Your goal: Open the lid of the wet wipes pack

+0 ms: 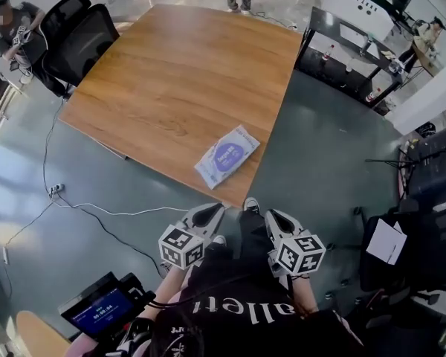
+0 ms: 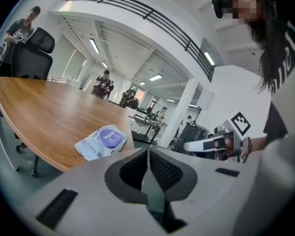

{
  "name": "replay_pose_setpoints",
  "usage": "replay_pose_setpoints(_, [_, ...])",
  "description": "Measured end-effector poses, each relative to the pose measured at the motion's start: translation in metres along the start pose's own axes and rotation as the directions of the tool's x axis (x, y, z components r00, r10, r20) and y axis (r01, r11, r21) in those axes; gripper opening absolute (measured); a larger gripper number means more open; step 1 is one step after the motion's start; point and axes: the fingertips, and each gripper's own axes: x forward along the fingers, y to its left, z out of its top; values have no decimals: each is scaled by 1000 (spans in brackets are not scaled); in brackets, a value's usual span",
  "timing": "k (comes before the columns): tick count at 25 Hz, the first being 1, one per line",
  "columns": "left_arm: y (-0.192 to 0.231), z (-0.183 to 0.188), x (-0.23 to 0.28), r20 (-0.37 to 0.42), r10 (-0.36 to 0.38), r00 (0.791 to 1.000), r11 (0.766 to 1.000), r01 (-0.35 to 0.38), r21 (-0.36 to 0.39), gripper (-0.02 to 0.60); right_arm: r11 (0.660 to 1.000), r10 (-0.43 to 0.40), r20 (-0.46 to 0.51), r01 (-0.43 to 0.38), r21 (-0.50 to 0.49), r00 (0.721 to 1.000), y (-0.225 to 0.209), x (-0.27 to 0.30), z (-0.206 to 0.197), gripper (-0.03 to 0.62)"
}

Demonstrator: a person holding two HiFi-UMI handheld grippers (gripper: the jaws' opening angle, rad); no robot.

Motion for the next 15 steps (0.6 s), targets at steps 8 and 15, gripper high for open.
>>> replay_pose_setpoints(8, [58,12,28,38,236,971,967,-231,-104,40,977,168,-127,-182,-108,978,-18,67,49,11])
replay_pose_setpoints(15, [88,-2,57,-40,369,928,923,-371,-104,106,911,283,-248,-341,-234,926,-21,121,76,11])
